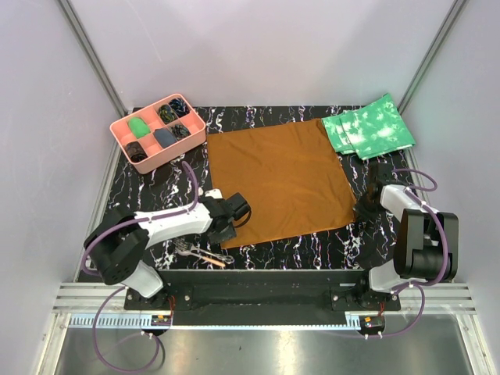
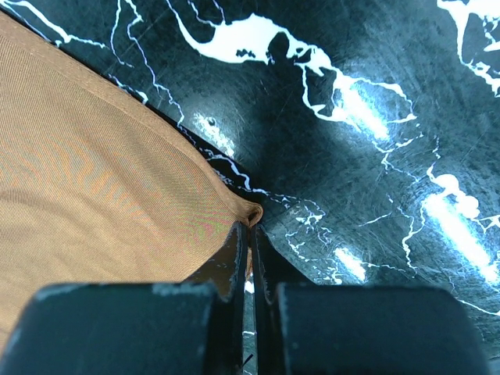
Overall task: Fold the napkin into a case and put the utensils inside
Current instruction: Pick up the flattened napkin from the center of the board, then flatten the napkin at the center of the board.
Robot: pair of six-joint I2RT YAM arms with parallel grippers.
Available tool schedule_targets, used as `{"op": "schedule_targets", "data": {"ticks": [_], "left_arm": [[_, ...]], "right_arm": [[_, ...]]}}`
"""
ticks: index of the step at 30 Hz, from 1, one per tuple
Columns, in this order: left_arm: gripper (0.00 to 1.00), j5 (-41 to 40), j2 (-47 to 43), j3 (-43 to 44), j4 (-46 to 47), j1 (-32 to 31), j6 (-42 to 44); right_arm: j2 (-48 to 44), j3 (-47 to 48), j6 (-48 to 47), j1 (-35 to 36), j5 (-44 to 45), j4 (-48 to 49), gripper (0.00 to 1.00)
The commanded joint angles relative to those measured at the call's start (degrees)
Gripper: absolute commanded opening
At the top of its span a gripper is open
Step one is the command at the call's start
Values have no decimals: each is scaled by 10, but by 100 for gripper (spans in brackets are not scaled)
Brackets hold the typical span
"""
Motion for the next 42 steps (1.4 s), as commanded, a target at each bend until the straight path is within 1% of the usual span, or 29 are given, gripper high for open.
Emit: {"op": "schedule_targets", "data": {"ticks": [1, 5, 8, 10, 11, 12, 14, 15, 18, 19, 20, 21, 22, 24, 25, 26, 27, 28, 29, 30, 31, 32, 33, 35, 36, 37, 39, 40, 42], "left_arm": [[43, 11, 13, 13, 12, -5, -23], [48, 20, 15, -5, 22, -6, -37], [49, 24, 21, -14, 27, -6, -51], [46, 29, 23, -21, 34, -5, -60], [44, 35, 23, -33, 44, -5, -70], [35, 37, 21, -38, 49, -5, -74], [30, 28, 20, -49, 54, -5, -81], [24, 23, 16, -52, 54, -5, -80], [16, -3, -8, -48, 49, -6, -67], [9, -11, -24, -43, 44, -5, -59], [1, -29, -33, -28, 38, -4, -36], [0, -40, -41, -17, 31, -4, -22], [0, -52, -59, 12, 18, -4, 10], [0, -83, -83, 44, 9, -5, 47], [0, -93, -113, 73, 6, -5, 89], [0, -108, -129, 88, 6, -6, 108], [0, -114, -165, 103, 7, -5, 128], [0, -126, -183, 136, 11, -7, 171], [0, -129, -203, 151, 16, -9, 196], [0, -128, -241, 165, 28, -15, 224], [0, -127, -262, 188, 48, -18, 272], [0, -122, -283, 198, 60, -21, 290], [0, -121, -324, 205, 68, -26, 303], [0, -112, -366, 220, 95, -30, 330], [0, -99, -408, 220, 128, -30, 344], [0, -70, -428, 220, 143, -30, 366], [0, -40, -483, 216, 173, -30, 381], [0, -19, -496, 216, 194, -30, 397], [0, -12, -517, 228, 203, -30, 408]], "right_arm": [[-18, -10, -4, 0, -9, 6, 0], [-24, -11, -3, 0, -7, 5, 0], [-31, -14, 0, 0, -6, 6, 0], [-37, -16, 1, 0, -2, 6, 0], [-43, -17, 3, 0, 0, 5, 0], [-45, -17, 3, 0, 2, 5, 0], [-52, -17, 6, 0, 0, 3, 0], [-56, -18, 8, 0, -2, 2, 0], [-70, -17, 8, 0, -22, 2, 0], [-75, -13, 6, 0, -35, 2, 0], [-88, -8, 0, 0, -41, 2, 0], [-97, -2, -6, 0, -44, -5, 0], [-110, 14, -15, 0, -75, -8, 0], [-167, 30, -25, 0, -103, -12, 0], [-214, 49, -36, 0, -126, -13, 0], [-238, 63, -43, 0, -133, -16, 0], [-261, 79, -51, 0, -138, -35, 0], [-305, 116, -63, 0, -146, -47, 0], [-326, 133, -68, 0, -149, -65, 0], [-345, 172, -71, 0, -167, -72, 0], [-376, 192, -80, 0, -175, -83, 0], [-392, 212, -82, 0, -182, -103, 0], [-408, 246, -85, 0, -200, -108, 0], [-463, 271, -91, 0, -219, -109, 0], [-480, 296, -92, 0, -236, -109, 0], [-510, 308, -98, 0, -245, -108, 0], [-539, 341, -103, 1, -263, -106, 0], [-552, 355, -114, 4, -265, -114, 0], [-560, 372, -113, 13, -270, -122, 0]]}}
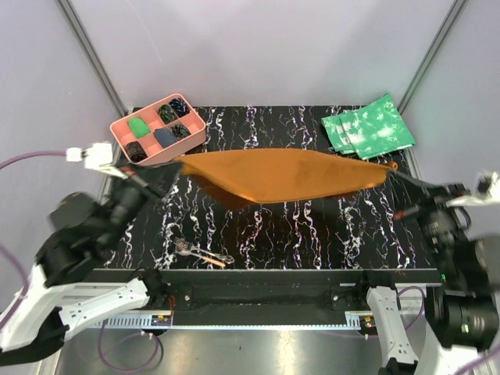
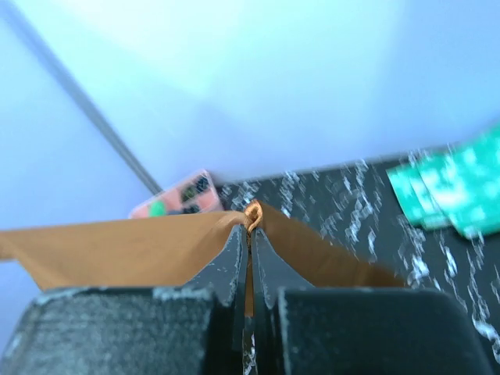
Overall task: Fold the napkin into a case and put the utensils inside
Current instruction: Flatten the napkin at the center of the board.
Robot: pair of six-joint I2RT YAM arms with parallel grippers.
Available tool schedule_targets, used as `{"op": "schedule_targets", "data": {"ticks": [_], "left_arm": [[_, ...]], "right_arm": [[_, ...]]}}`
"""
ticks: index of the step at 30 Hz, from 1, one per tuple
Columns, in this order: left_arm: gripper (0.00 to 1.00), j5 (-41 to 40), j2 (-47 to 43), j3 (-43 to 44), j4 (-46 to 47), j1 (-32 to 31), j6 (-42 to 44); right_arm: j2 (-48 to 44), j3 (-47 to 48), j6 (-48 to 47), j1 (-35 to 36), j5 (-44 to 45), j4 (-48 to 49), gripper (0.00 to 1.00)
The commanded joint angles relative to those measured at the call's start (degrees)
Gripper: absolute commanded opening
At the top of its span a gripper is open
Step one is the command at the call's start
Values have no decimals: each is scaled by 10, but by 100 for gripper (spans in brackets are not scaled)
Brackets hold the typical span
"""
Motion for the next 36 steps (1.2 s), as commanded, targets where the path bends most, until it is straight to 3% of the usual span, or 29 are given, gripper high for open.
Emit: {"op": "schedule_targets", "data": {"ticks": [1, 6, 10, 11, 12, 14, 17, 23, 26, 32, 36], "left_arm": [[0, 48, -34, 19, 72, -2, 78], [0, 11, 10, 47, 96, -2, 109], [0, -154, 99, 85, 76, 7, 99], [0, -164, 146, 93, 70, 17, 94], [0, -152, 170, 106, 63, 66, 81], [0, -48, 237, 118, 51, 169, 39], [0, 54, 346, 144, 36, 250, -13], [0, 132, 563, 240, 37, 317, 0], [0, 188, 636, 248, 83, 349, 6], [0, 250, 710, 269, 158, 361, 34], [0, 252, 725, 275, 157, 361, 43]], "right_arm": [[-20, 34, -26, 13, -47, -23, 0], [-2, 39, -26, 15, -2, -11, 0], [60, 28, -21, 15, 99, 4, 0], [79, 26, -22, 15, 112, 3, 0], [119, 22, -21, 15, 135, 2, 0], [167, 14, -14, 15, 165, 0, 0], [263, -5, -8, 14, 172, 24, 0], [465, -23, 6, 14, 203, 83, 0], [552, -18, -3, 14, 190, 125, 0], [687, 34, -10, 14, 153, 159, 0], [690, 41, -14, 14, 144, 160, 0]]}}
